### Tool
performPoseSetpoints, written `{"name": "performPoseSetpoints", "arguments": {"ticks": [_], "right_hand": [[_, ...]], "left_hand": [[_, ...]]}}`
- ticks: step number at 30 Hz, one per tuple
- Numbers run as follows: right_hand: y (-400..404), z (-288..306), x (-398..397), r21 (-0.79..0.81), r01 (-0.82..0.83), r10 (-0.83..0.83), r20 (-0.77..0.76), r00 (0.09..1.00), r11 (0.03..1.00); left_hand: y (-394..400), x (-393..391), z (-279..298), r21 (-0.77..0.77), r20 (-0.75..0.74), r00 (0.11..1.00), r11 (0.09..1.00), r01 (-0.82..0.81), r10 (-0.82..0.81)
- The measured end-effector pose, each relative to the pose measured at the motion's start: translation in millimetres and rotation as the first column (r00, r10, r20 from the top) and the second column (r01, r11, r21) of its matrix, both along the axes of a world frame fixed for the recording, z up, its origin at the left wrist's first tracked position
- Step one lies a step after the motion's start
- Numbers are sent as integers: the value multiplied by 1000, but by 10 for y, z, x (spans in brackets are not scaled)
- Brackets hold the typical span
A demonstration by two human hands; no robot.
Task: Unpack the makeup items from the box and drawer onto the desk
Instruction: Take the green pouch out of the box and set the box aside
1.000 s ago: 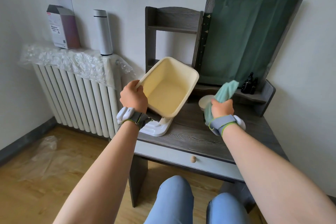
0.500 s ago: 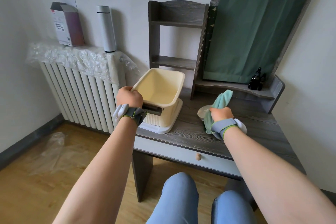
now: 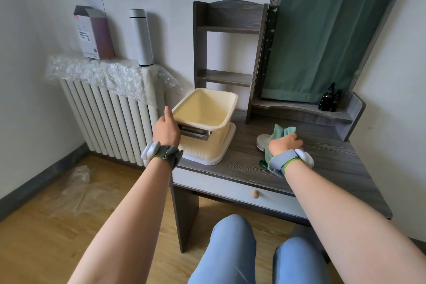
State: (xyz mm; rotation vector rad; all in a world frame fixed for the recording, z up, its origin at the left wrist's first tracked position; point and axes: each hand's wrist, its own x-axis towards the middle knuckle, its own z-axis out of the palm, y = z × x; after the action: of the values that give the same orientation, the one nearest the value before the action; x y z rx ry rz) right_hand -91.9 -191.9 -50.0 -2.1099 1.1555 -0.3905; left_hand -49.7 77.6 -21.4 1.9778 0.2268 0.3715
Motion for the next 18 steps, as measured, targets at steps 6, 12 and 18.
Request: {"name": "performPoseSetpoints", "arguments": {"ticks": [6, 12, 18], "right_hand": [[341, 66, 17, -351, -177, 257, 197, 946, 920], [1044, 173, 89, 239, -635, 387, 621, 682, 735], [1177, 159, 236, 390, -599, 195, 702, 685, 699]], "left_hand": [[-48, -191, -203, -58, -97, 995, 998, 31, -36], [-141, -136, -235, -152, -125, 992, 988, -28, 9], [-284, -1, -206, -48, -135, 986, 994, 93, -99]]}}
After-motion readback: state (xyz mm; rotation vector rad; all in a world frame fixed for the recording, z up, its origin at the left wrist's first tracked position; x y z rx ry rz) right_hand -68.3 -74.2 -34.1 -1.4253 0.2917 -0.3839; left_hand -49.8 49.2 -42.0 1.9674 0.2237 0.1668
